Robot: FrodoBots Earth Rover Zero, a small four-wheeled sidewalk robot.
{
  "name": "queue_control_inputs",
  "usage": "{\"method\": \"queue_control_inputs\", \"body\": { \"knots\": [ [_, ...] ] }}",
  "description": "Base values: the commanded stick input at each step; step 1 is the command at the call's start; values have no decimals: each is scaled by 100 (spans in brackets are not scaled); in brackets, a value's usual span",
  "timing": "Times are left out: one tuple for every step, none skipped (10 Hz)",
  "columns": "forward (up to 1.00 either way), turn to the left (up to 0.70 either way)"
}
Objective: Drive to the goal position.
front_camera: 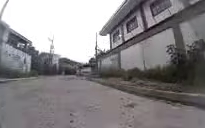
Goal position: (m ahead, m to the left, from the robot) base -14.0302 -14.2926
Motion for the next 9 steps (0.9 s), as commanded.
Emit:
{"method": "queue_control_inputs", "body": {
  "knots": [
    [70,0],
    [70,0],
    [70,0],
    [70,0],
    [70,0],
    [70,0],
    [70,0],
    [70,0],
    [70,0]
  ]
}}
